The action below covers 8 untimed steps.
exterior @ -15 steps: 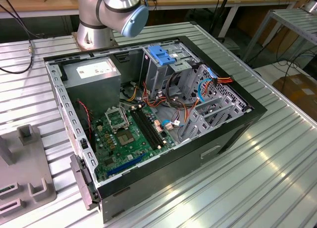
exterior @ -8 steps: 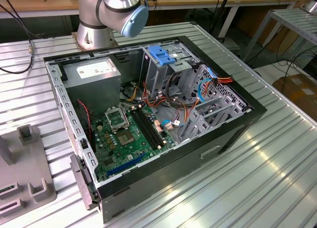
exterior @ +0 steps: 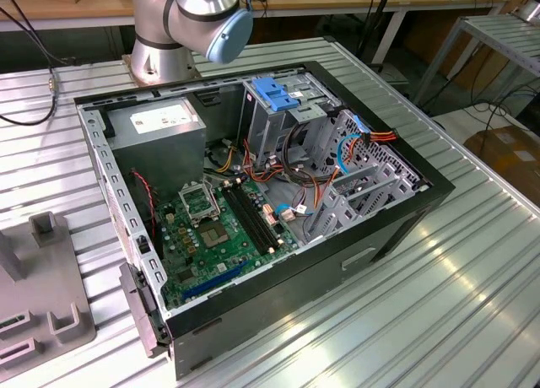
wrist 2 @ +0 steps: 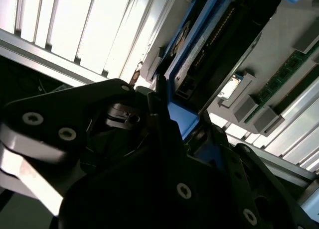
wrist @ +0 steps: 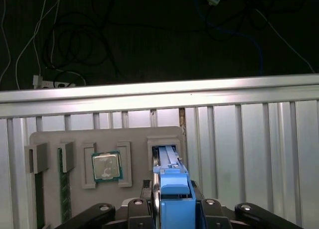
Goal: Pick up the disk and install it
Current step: 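Pick up the disk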
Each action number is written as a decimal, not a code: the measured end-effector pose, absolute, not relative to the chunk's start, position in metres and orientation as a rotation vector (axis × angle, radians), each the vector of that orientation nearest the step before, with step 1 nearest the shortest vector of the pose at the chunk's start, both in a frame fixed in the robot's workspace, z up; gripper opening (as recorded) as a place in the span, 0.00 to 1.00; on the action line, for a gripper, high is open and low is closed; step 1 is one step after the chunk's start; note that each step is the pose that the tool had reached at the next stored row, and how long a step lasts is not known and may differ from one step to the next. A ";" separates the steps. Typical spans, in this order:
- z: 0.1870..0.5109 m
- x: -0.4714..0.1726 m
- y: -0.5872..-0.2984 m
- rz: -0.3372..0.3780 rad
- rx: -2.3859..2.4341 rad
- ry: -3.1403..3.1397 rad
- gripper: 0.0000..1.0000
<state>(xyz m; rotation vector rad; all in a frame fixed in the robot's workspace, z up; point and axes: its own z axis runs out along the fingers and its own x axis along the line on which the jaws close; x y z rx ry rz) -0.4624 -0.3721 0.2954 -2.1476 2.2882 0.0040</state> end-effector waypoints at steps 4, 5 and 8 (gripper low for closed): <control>0.295 -0.462 -0.372 0.004 -2.148 2.288 0.37; 0.295 -0.462 -0.372 0.004 -2.148 2.288 0.37; 0.295 -0.462 -0.372 0.004 -2.148 2.288 0.37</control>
